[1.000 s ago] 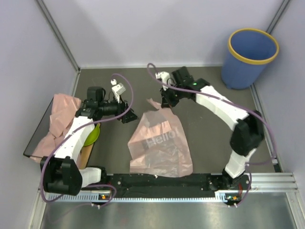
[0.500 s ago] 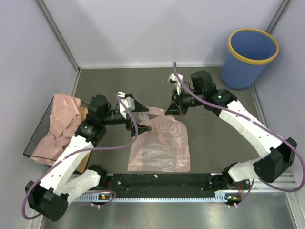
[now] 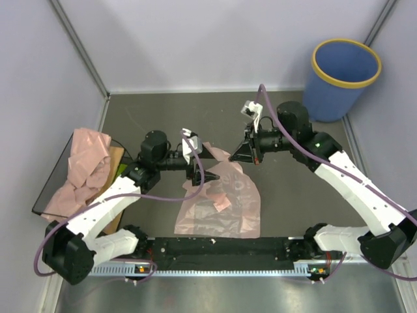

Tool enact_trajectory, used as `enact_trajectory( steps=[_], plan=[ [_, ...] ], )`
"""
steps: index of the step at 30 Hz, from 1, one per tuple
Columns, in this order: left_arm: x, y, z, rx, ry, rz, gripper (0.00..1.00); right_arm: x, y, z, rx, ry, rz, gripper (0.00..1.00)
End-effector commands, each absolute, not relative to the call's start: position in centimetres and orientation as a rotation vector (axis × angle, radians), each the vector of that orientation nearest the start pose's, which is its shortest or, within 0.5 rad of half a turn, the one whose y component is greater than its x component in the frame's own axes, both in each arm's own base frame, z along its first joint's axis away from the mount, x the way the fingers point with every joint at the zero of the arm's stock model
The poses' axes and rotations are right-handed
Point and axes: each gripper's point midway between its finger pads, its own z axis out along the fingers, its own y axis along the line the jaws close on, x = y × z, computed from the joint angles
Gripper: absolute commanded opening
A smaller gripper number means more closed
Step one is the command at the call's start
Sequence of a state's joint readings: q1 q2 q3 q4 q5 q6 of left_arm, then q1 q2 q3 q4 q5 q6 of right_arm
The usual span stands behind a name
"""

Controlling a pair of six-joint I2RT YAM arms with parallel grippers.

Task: Put the trash bags into the trash bin

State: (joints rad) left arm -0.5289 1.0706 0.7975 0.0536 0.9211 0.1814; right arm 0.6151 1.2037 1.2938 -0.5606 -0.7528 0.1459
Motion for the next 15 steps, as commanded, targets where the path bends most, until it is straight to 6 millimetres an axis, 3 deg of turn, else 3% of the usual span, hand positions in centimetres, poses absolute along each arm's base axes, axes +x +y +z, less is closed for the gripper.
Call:
enact_trajectory(
  steps=[1, 3, 6, 7, 8, 9, 10, 11, 12, 13, 15],
  plan=[
    [20.3, -29.8, 28.0, 1.241, 1.221, -1.083, 0.78, 18.6, 29.3, 32.7, -0.949, 1.842, 1.287, 0.00],
    [20.2, -30.5, 28.0, 1.238, 1.225, -1.090, 0.78, 18.4, 29.3, 32.8, -0.940, 1.845, 1.310, 0.00],
    [19.1, -31.3, 27.6, 1.258, 1.245, -1.145, 0.47, 18.0, 29.2, 33.0, -0.926, 1.846, 1.324, 0.00],
    [18.6, -31.1, 27.3, 1.272, 1.263, -1.162, 0.22, 17.8, 28.9, 32.6, -0.917, 1.857, 1.327, 0.00],
    [18.3, -30.8, 27.0, 1.283, 1.277, -1.166, 0.12, 17.5, 28.8, 32.4, -0.913, 1.869, 1.335, 0.09],
    [17.5, -30.6, 26.8, 1.311, 1.268, -1.181, 0.05, 17.1, 28.2, 32.6, -0.891, 1.870, 1.346, 0.30],
    [16.8, -30.1, 27.3, 1.337, 1.224, -1.163, 0.00, 16.8, 27.9, 31.5, -0.874, 1.909, 1.363, 0.81],
    [16.2, -29.8, 27.0, 1.351, 1.220, -1.174, 0.00, 16.3, 27.7, 31.2, -0.870, 1.921, 1.390, 0.94],
    [15.4, -29.6, 26.8, 1.368, 1.207, -1.197, 0.00, 16.0, 27.6, 30.8, -0.855, 1.946, 1.416, 0.99],
    [14.9, -29.4, 27.2, 1.376, 1.179, -1.200, 0.00, 15.6, 27.5, 29.6, -0.853, 1.981, 1.439, 0.99],
    [14.1, -29.1, 27.3, 1.393, 1.170, -1.224, 0.00, 14.9, 27.8, 29.0, -0.857, 2.004, 1.528, 0.99]
  ],
)
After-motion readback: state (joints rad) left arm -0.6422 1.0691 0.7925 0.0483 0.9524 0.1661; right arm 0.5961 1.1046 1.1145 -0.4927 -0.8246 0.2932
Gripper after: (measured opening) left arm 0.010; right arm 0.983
